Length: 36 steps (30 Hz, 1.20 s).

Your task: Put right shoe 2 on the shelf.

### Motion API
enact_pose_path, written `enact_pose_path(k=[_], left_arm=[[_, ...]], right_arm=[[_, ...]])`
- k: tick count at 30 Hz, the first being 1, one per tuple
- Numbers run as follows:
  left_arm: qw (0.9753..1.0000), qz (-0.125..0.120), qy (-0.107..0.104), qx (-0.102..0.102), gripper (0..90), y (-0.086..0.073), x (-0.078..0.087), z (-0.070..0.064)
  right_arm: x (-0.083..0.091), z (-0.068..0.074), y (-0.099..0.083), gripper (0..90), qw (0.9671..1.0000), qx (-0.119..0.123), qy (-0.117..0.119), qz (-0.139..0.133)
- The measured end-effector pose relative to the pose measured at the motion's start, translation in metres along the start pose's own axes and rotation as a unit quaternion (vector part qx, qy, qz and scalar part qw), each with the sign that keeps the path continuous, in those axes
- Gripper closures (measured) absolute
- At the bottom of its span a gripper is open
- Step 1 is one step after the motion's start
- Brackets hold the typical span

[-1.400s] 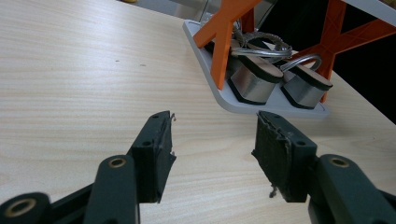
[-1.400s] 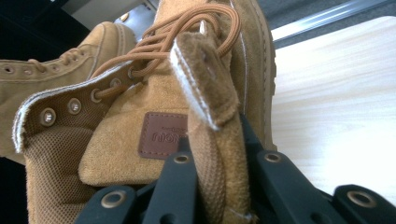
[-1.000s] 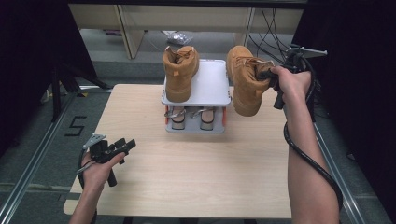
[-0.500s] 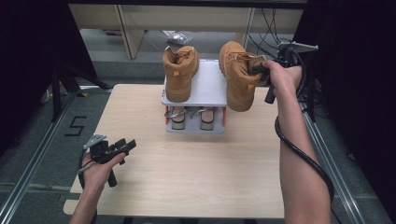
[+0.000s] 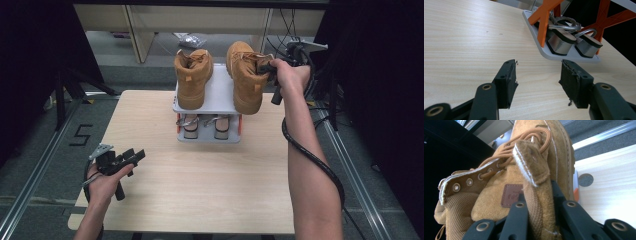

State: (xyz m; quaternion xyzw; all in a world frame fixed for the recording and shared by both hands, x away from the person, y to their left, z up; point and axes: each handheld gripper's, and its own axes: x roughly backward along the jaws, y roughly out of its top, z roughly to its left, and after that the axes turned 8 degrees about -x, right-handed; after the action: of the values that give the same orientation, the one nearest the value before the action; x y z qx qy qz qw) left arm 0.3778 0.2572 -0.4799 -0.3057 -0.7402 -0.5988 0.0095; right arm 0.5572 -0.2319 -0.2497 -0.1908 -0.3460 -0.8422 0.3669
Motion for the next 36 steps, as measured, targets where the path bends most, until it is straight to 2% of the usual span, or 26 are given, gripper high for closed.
enact_pose_path(k=[3,5,9,11,13,14,15,17,19,20,21,23,24,26,28,30,31,32,35,36], left_arm=[[1.0000,0.004,0.001,-0.001,45.7,0.000,0.000,0.000],[1.0000,0.004,0.000,-0.001,45.7,0.000,0.000,0.000],[1.0000,0.000,0.000,-0.001,45.8,-0.001,0.000,0.001],[1.0000,0.002,0.000,-0.001,45.8,-0.001,-0.001,0.002],[1.0000,0.003,0.000,-0.001,45.8,-0.001,-0.001,0.001],[1.0000,0.003,-0.001,-0.002,45.8,-0.001,-0.001,0.001],[1.0000,0.003,-0.001,-0.002,45.8,-0.001,-0.001,0.001],[1.0000,0.003,0.000,-0.002,45.8,-0.001,-0.001,0.001],[1.0000,0.002,-0.001,-0.002,45.8,-0.001,-0.001,0.001],[1.0000,0.002,0.000,-0.002,45.7,-0.002,-0.001,0.002],[1.0000,0.002,0.000,-0.001,45.8,-0.002,-0.001,0.002],[1.0000,0.000,0.000,-0.001,45.7,-0.002,0.000,0.002],[1.0000,0.001,0.000,-0.001,45.7,-0.002,0.000,0.002],[1.0000,0.002,0.000,-0.002,45.7,-0.002,0.000,0.002],[1.0000,0.001,-0.001,-0.003,45.7,-0.002,-0.001,0.001],[1.0000,0.002,-0.001,-0.006,45.7,-0.002,-0.001,0.000],[1.0000,0.005,0.000,-0.006,45.8,-0.002,0.000,0.000],[1.0000,0.003,-0.001,-0.007,45.8,-0.002,0.000,-0.001],[1.0000,0.001,-0.002,-0.009,45.8,-0.001,0.000,-0.002],[1.0000,0.001,-0.002,-0.009,45.8,-0.001,0.000,-0.003]], right_arm=[[-0.007,0.002,0.000,81.6,1.0000,0.006,0.001,-0.007],[-0.012,0.005,-0.002,81.4,0.9999,-0.001,0.001,-0.013],[-0.020,0.008,-0.003,80.9,0.9999,0.001,0.002,-0.012],[-0.024,0.008,-0.004,80.6,0.9999,-0.001,0.006,-0.011],[-0.027,0.010,-0.003,80.3,0.9998,-0.017,0.011,-0.008],[-0.028,0.010,-0.003,80.2,0.9998,-0.005,0.011,-0.013],[-0.029,0.013,-0.003,79.8,0.9998,-0.012,0.010,-0.010],[-0.031,0.013,-0.003,78.5,0.9998,-0.010,0.011,-0.015],[-0.034,0.013,-0.003,75.5,0.9994,0.002,0.018,-0.030],[-0.034,0.015,-0.003,72.8,0.9993,0.002,0.015,-0.033],[-0.036,0.017,-0.003,69.0,0.9985,0.021,0.014,-0.048],[-0.037,0.021,-0.003,61.0,0.9980,0.033,0.024,-0.047],[-0.036,0.023,-0.005,57.5,0.9973,0.049,0.019,-0.050],[-0.031,0.025,-0.005,50.8,0.9948,0.072,0.011,-0.072],[-0.024,0.023,-0.005,48.2,0.9933,0.081,0.027,-0.078],[-0.016,0.023,-0.006,47.8,0.9927,0.080,0.027,-0.086],[-0.008,0.019,-0.005,47.8,0.9908,0.088,0.027,-0.099],[-0.004,0.018,-0.006,48.0,0.9916,0.068,0.039,-0.103],[0.012,0.006,-0.005,49.5,0.9898,0.061,0.052,-0.118],[0.017,0.005,-0.006,51.3,0.9910,0.048,0.052,-0.113]])
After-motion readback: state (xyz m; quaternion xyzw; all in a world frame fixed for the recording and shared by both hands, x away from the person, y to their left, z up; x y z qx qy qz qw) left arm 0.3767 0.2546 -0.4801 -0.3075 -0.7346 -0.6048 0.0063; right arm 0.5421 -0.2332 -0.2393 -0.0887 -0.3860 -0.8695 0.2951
